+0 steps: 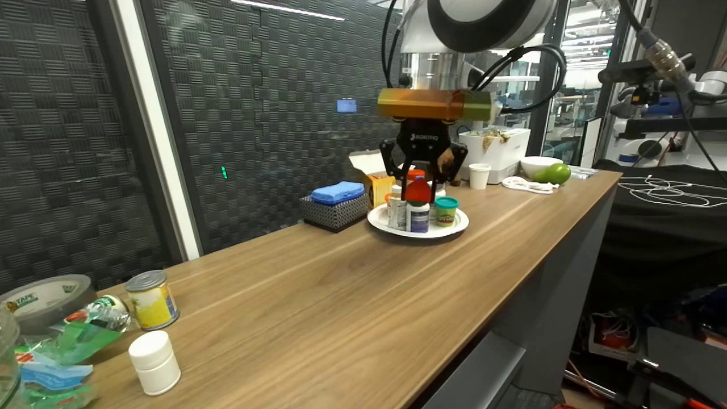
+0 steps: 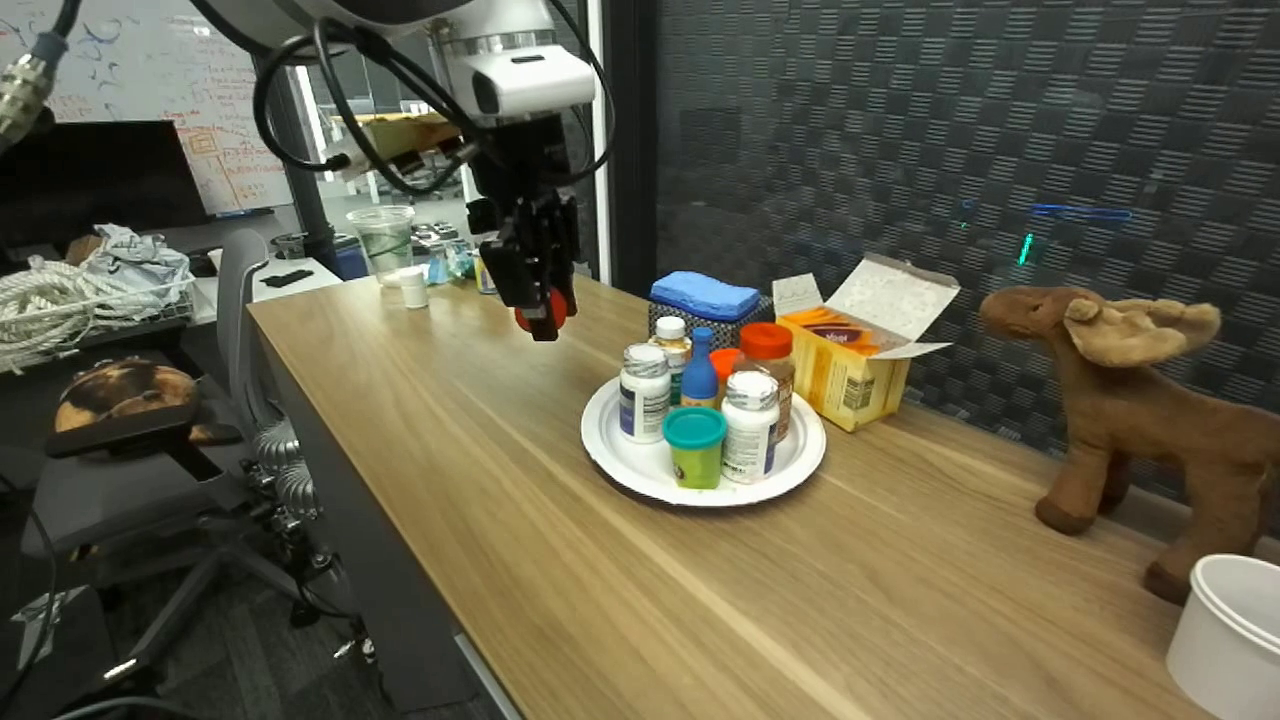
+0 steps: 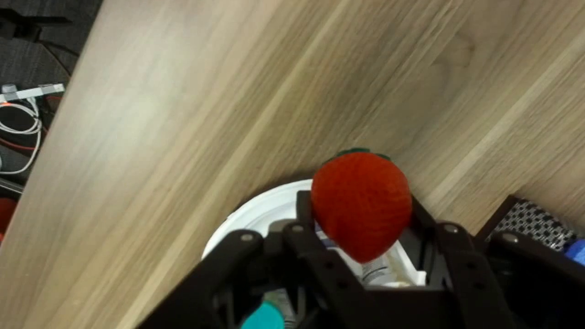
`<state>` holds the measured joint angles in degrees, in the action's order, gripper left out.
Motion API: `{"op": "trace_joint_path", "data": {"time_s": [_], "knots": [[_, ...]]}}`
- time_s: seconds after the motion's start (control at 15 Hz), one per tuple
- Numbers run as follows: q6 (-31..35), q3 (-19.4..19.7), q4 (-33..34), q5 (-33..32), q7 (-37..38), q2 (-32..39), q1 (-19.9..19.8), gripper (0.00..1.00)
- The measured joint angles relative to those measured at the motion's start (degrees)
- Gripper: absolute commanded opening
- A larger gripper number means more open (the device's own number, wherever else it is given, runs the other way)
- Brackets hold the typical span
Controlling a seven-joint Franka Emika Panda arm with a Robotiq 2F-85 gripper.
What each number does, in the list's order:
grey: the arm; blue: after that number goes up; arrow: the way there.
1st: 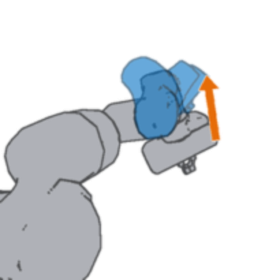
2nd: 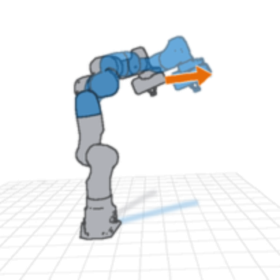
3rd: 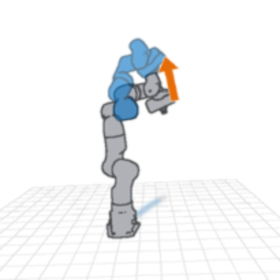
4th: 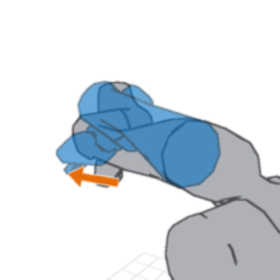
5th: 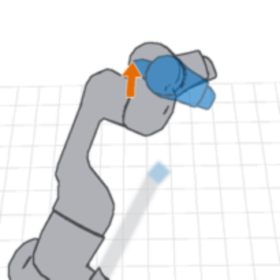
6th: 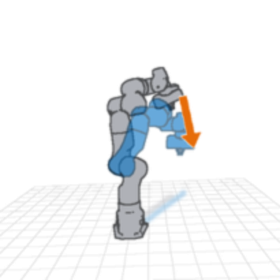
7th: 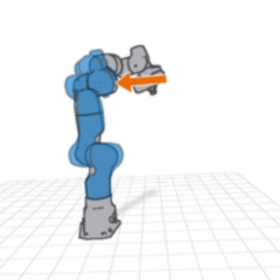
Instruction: Put the bottles and orange plushie that are around the white plate on the white plate
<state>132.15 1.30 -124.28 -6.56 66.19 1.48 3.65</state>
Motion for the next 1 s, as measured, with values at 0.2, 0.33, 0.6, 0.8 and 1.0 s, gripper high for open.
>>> {"op": "trace_joint_path", "data": {"time_s": [0.2,0.33,0.6,0.8,1.0], "knots": [[0.1,0.6,-2.4,-1.3,0.3,-2.2,-2.2,0.23],[0.1,0.8,-3.0,-1.3,0.3,-2.3,-3.5,0.23],[0.1,1.2,-3.1,-0.5,0.1,-1.3,-5.3,0.23],[0.2,1.4,-3.1,0.6,0.1,-0.1,-5.9,0.23],[0.7,1.9,-3.1,1.7,0.1,0.9,-6.2,0.23]]}}
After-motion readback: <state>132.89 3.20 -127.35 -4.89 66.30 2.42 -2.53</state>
